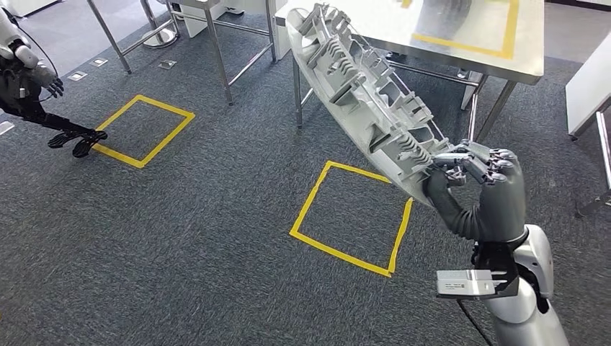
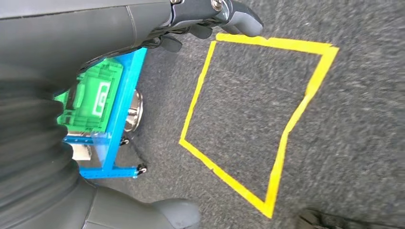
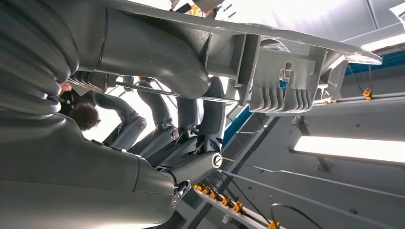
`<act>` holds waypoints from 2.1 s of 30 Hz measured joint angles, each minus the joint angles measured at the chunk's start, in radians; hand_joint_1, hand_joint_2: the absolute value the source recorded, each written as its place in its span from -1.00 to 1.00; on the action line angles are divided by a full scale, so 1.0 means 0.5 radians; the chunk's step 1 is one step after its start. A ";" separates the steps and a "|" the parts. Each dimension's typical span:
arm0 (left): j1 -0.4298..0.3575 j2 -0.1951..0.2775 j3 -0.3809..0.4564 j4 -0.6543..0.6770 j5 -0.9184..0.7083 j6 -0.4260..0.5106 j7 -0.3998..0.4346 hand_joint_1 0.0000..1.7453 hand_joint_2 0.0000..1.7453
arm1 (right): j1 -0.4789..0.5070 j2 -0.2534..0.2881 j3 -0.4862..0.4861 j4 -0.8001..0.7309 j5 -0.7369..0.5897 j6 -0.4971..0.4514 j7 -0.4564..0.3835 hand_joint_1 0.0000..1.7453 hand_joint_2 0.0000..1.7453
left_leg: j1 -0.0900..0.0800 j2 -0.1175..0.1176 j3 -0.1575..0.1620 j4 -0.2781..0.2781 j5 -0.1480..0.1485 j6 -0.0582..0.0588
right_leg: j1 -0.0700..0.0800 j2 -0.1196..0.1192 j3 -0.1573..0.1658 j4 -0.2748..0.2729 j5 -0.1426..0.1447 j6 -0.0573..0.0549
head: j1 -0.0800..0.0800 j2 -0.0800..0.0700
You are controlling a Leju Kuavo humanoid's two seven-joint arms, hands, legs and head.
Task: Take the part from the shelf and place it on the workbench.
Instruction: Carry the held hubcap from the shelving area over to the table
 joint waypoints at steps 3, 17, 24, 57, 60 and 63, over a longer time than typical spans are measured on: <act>-0.003 0.006 0.000 0.000 0.000 0.000 0.000 -1.00 1.00 | 0.001 0.000 0.001 0.000 0.003 -0.004 -0.001 1.00 1.00 | -0.021 -0.006 0.059 -0.158 0.021 0.032 | 0.002 0.006 0.019 0.006 -0.016 0.034 | 0.001 0.000; 0.001 0.001 0.002 0.000 0.000 -0.001 -0.004 -1.00 1.00 | 0.016 -0.001 0.002 0.002 0.010 -0.010 -0.003 1.00 1.00 | -0.005 -0.006 0.254 -0.196 -0.093 0.034 | 0.003 -0.045 -0.175 0.011 0.129 0.067 | 0.011 0.000; -0.007 0.001 0.002 0.000 0.002 -0.001 0.009 -1.00 1.00 | 0.007 0.000 0.002 0.002 0.017 -0.012 -0.003 1.00 1.00 | 0.000 -0.006 0.071 0.193 -0.195 -0.034 | -0.004 -0.035 -0.072 -0.024 0.084 -0.017 | 0.001 -0.001; -0.008 -0.003 0.023 0.000 0.009 0.000 0.019 -1.00 1.00 | -0.021 0.004 0.005 0.002 0.001 0.040 0.008 1.00 1.00 | 0.004 -0.014 -0.031 0.385 -0.330 -0.047 | -0.002 -0.027 -0.064 -0.012 0.083 -0.016 | -0.006 -0.001; -0.001 -0.002 0.030 0.000 0.013 0.001 0.026 -1.00 1.00 | -0.028 0.004 0.005 0.002 -0.008 0.065 0.009 1.00 1.00 | 0.011 -0.013 -0.027 0.161 -0.133 -0.050 | -0.011 -0.021 0.004 -0.012 0.027 0.003 | -0.006 0.000; 0.001 -0.003 0.034 0.001 0.014 0.004 0.022 -1.00 1.00 | -0.052 0.005 0.006 0.002 -0.016 0.075 0.007 1.00 1.00 | 0.012 -0.011 0.025 -0.116 0.062 -0.026 | -0.008 -0.017 0.041 -0.003 -0.023 0.037 | -0.014 0.000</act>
